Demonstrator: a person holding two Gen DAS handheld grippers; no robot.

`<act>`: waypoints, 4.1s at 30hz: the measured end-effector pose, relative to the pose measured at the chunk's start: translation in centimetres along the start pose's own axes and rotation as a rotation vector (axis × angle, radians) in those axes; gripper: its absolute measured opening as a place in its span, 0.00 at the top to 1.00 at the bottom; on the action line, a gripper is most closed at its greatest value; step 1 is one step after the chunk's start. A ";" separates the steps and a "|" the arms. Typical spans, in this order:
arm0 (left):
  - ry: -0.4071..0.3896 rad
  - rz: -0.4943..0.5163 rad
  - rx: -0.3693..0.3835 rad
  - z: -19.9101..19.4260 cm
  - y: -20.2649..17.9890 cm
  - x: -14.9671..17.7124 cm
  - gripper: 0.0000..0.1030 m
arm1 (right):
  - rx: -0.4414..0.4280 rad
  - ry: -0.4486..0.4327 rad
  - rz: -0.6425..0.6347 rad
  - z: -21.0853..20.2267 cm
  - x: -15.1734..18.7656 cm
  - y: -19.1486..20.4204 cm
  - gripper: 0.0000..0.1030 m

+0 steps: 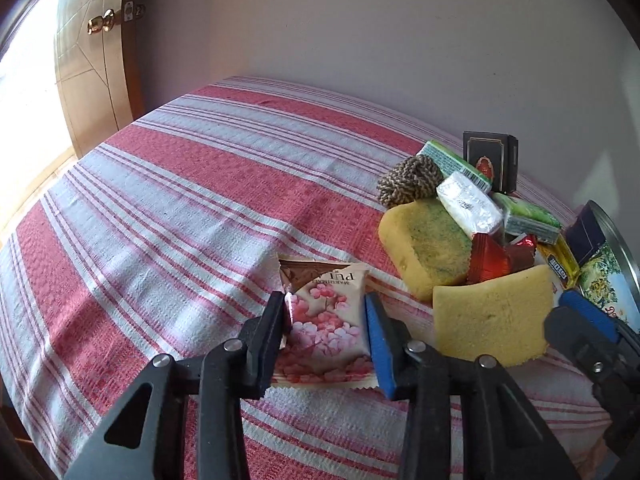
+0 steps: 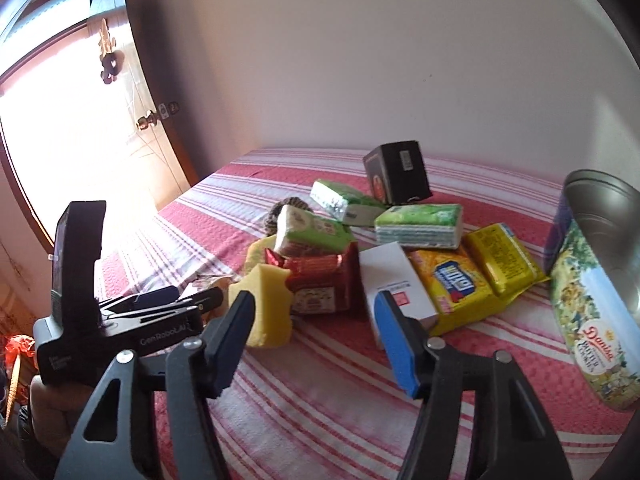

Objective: Organize objects
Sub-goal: 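Grasp the pink snack packet with the left gripper while the right gripper grasps a yellow sponge, then carry both items over the tin and open both grippers to drop them, then withdraw both tools from the tin back toward the pile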

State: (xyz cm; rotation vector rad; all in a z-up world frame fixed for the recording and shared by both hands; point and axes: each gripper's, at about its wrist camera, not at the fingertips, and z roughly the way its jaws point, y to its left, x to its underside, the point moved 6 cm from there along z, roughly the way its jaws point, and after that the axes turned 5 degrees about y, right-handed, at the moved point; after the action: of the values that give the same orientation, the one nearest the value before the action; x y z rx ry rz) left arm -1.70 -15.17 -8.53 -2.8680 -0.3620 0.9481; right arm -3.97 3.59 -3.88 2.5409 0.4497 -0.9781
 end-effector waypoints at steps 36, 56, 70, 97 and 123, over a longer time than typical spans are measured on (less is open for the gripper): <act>-0.423 0.326 0.291 -9.0 -25.3 -1.5 0.60 | 0.484 -0.427 0.183 -19.3 -1.5 -21.1 0.74; -0.257 0.496 0.287 -2.4 -35.7 1.1 0.58 | 0.528 -0.175 0.372 -16.1 2.5 -29.5 0.64; -0.334 0.492 0.203 -3.8 -33.0 1.2 0.15 | 0.561 -0.413 0.476 -20.2 2.3 -30.0 0.11; -0.356 0.365 0.099 -2.6 -24.8 -1.0 0.15 | 0.677 -0.568 0.335 -19.0 2.4 -23.2 0.05; -0.299 0.283 0.070 -1.8 -14.4 -3.7 0.15 | 0.570 -0.386 0.150 -10.5 0.6 -11.9 0.05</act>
State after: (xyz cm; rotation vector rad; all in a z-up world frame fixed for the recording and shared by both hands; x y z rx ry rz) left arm -6.31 -2.24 -2.55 -2.7606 0.0606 1.4121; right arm -2.61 18.94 0.17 2.6941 -0.1568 -1.6796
